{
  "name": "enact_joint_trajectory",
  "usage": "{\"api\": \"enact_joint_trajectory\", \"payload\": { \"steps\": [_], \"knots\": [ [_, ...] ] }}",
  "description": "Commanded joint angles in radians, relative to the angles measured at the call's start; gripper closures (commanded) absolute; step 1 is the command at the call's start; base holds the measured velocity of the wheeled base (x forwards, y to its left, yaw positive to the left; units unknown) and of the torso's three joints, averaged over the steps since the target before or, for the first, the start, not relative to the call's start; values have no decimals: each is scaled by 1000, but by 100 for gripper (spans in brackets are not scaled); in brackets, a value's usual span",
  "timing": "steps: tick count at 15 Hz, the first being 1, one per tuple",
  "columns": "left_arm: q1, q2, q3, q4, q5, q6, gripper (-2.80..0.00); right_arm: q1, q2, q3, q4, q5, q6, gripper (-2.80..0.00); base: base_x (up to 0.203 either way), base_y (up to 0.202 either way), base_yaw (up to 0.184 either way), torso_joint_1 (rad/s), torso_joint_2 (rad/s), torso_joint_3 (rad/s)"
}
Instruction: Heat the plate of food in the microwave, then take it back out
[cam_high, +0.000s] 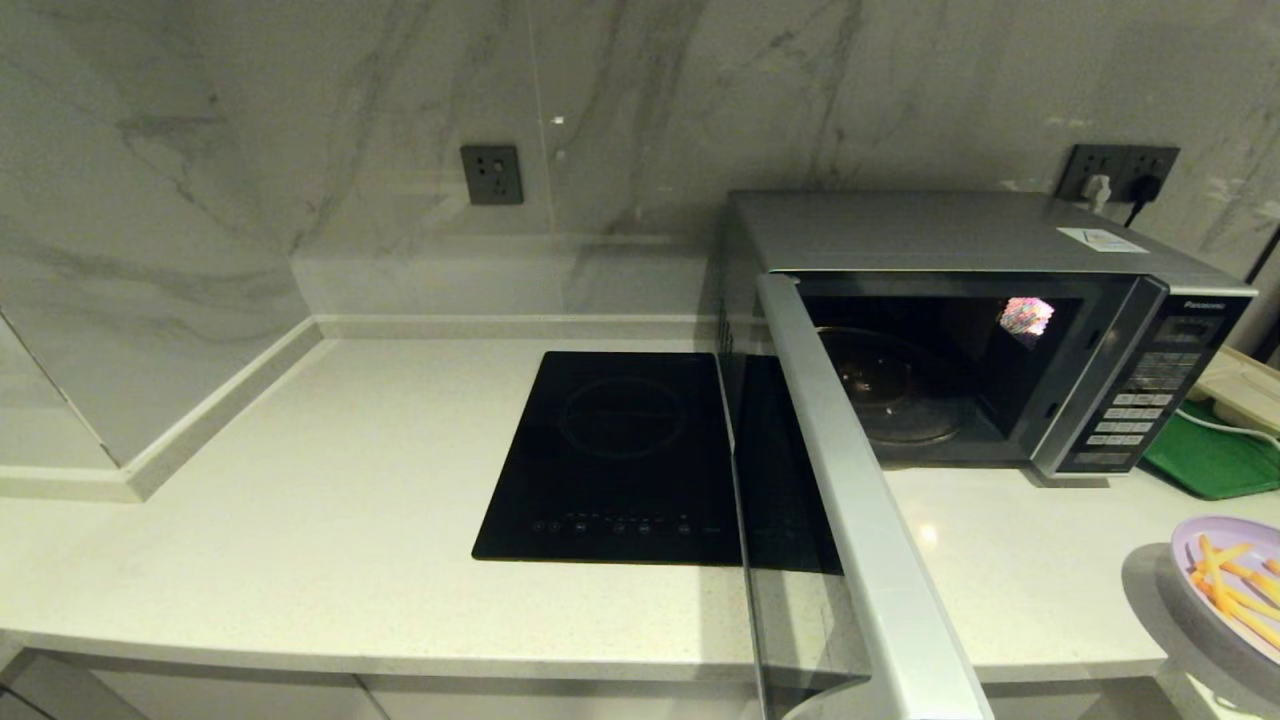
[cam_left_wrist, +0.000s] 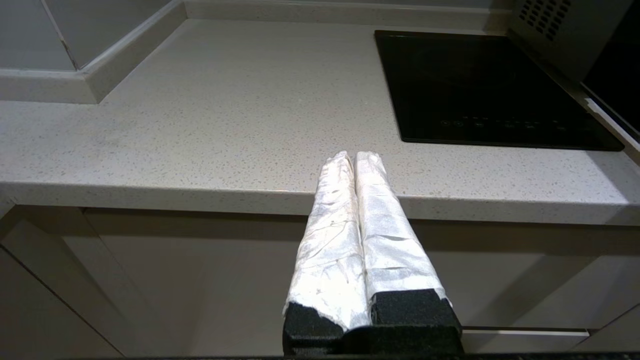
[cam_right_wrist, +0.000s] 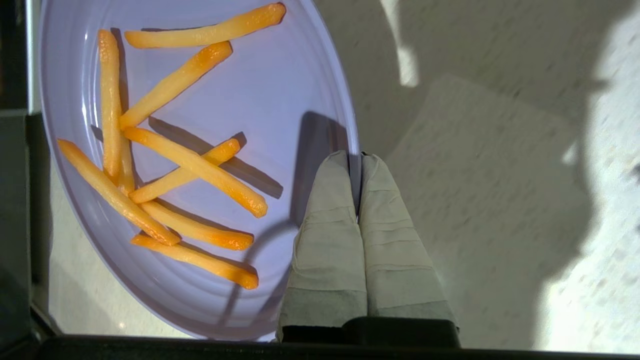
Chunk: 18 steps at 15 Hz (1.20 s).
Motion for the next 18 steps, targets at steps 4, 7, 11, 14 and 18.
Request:
{"api": "enact_joint_trajectory", "payload": {
  "steps": [4,7,11,14,18],
  "knots": [
    [0,0,0,-1,1,0,0,-16,99,-59,-3,28,-9,0,0,0,0,0,0,0],
    [0,0,0,-1,1,0,0,-17,155,-83,-6,29,-19,0,0,0,0,0,0,0],
    [0,0,0,-1,1,0,0,-17,200,-121,-23,27,-20,0,0,0,0,0,0,0],
    [0,0,0,-1,1,0,0,-17,228,-149,-23,27,-30,0,0,0,0,0,0,0],
    [0,0,0,-1,1,0,0,-17,256,-175,-23,25,-36,0,0,0,0,0,0,0]
  ]
}}
